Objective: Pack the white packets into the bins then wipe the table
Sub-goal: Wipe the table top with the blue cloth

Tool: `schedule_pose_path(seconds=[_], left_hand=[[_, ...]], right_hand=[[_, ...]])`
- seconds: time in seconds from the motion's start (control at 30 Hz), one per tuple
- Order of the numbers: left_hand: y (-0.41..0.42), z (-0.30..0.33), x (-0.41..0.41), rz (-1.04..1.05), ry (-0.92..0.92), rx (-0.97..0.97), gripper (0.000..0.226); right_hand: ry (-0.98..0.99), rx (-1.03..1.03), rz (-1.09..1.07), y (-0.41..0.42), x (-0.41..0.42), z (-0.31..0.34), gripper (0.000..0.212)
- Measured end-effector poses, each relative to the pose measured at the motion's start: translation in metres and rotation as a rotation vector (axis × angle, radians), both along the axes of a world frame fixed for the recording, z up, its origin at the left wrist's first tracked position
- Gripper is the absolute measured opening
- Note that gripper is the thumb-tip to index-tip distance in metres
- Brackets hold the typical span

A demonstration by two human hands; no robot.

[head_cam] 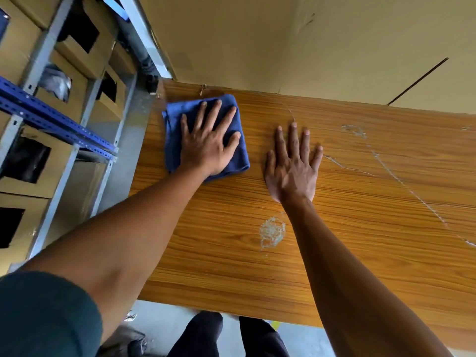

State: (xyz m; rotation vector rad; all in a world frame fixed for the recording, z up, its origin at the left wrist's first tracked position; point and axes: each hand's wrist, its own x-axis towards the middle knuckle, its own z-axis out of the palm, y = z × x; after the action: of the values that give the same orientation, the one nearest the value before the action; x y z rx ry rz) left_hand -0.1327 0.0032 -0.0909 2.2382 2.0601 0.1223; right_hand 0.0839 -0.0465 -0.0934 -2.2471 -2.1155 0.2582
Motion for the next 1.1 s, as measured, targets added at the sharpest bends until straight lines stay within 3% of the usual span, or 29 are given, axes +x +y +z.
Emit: schedule_pose_path(seconds=[0.2,0.37,0.47,0.8,1.1], left_hand=[[0.041,0.002,-0.004,0.063,-0.020,-0.060,0.069],[-0.038,-0.004,-0.022,0.016,0.014,0.062,0.065],[-0.067,-0.003,-0.035,-0.009,0.013,0.039,0.066],[0.037,0.003,-0.053,0.088,-0.041,-0.065,0.070],[-0.050,-0.002,-0.077,0.013,0.015,-0.004,0.070]], right_hand=[[-0.022,0.000,0.011,0.002,0.002,-0.001,0.063],[-0.011,-0.011,-0.004,0.000,0.000,0.000,0.064],[0.011,-0.021,-0.020,-0.013,-0.015,0.003,0.068],[0.014,0.002,-0.021,-0.024,-0.052,0.003,0.069],[0.008,-0.018,-0.024,-0.027,-0.053,0.008,0.068]])
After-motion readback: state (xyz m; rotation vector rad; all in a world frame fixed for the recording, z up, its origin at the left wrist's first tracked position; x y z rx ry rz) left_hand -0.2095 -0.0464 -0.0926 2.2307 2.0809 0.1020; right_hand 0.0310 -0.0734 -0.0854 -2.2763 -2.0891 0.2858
